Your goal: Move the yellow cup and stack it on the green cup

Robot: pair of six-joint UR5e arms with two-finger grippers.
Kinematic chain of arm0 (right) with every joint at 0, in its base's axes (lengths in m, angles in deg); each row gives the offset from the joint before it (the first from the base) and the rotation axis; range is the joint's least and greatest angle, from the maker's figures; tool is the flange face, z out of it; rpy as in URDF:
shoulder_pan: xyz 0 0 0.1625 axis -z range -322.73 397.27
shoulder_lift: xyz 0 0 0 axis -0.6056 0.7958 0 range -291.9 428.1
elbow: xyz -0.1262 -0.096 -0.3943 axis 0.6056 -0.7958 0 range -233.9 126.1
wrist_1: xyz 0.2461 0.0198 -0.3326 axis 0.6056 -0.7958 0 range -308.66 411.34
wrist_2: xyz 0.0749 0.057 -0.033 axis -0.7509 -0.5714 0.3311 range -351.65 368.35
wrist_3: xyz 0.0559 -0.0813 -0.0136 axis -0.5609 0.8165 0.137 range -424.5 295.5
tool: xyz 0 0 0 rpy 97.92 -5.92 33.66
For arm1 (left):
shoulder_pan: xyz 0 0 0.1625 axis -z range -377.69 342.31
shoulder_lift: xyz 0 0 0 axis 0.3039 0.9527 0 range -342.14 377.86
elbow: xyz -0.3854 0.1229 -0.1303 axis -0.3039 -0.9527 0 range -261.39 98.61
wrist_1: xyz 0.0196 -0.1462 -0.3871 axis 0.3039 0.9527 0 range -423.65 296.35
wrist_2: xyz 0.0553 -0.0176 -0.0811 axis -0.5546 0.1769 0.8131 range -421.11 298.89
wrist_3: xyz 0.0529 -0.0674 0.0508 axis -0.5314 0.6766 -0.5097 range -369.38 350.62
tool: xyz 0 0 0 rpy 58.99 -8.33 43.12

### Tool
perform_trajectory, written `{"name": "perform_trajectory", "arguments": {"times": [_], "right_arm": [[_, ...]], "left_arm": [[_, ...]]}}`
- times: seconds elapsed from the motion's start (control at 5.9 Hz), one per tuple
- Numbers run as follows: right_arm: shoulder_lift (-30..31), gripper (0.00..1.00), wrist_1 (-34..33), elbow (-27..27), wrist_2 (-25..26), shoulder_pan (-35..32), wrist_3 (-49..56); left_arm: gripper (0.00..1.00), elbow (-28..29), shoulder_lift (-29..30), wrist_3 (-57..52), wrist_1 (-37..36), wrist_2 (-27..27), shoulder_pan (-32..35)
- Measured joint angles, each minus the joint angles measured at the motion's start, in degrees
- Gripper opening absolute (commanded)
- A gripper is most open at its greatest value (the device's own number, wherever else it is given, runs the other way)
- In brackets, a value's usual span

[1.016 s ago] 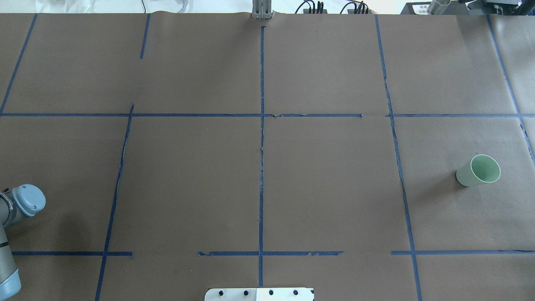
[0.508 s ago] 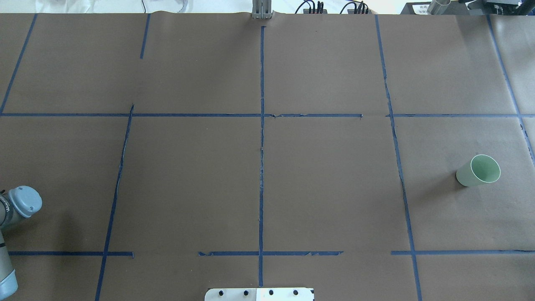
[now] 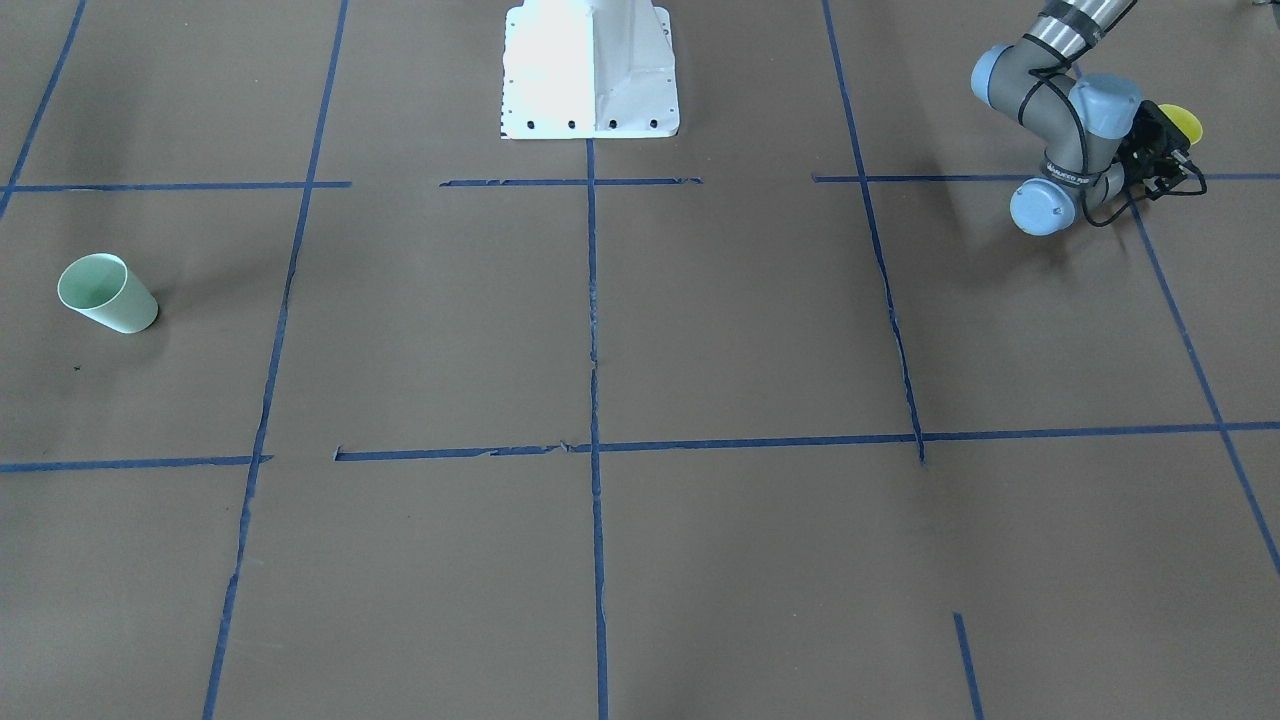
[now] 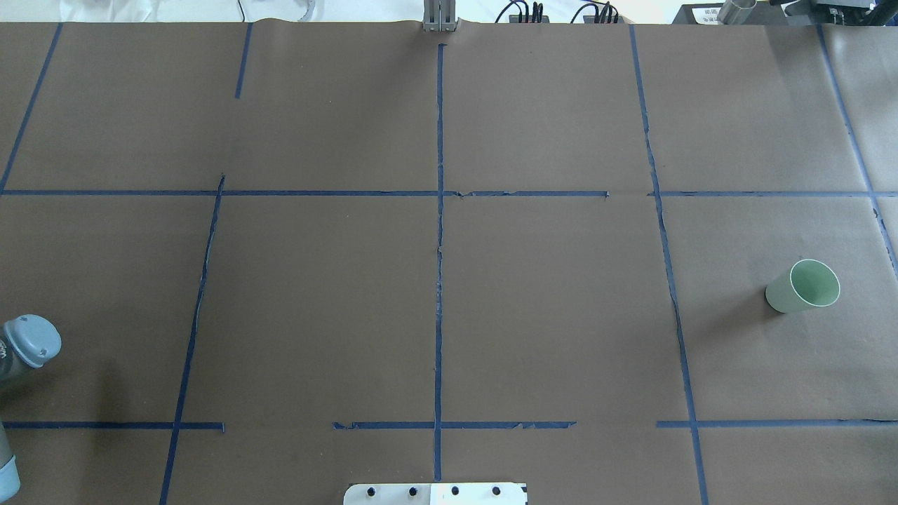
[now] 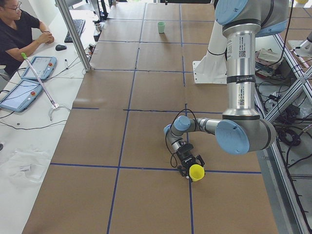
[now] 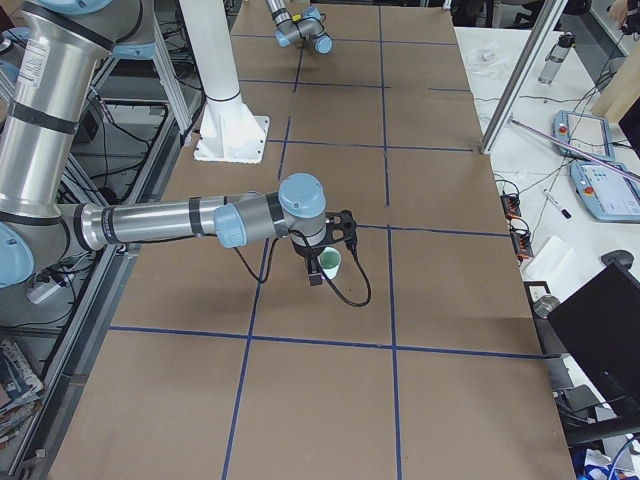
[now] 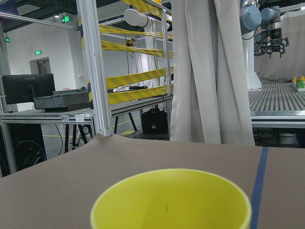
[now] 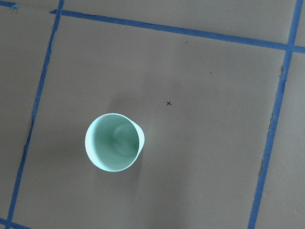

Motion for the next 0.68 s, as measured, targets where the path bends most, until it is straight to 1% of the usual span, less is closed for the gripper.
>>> {"name": "perform_trajectory", "arguments": {"times": [0.17, 0.51, 0.68], "right_arm": [[0.05, 1.00, -0.07, 0.35, -0.11, 0.04, -0.09], [0.07, 1.00, -0.17, 0.54, -0.36, 0.08, -0.14], [0.07, 1.00, -0.22, 0.58, -0.69, 0.09, -0.17]], "left_arm": [[0.31, -0.30, -0.10, -0.18, -0.41, -0.07, 0.00], [0.27, -1.50, -0.21, -0.87, -1.38, -1.41, 0.06], [0.27, -3.16, -0.23, -0.86, -2.28, -4.57, 0.12]]}}
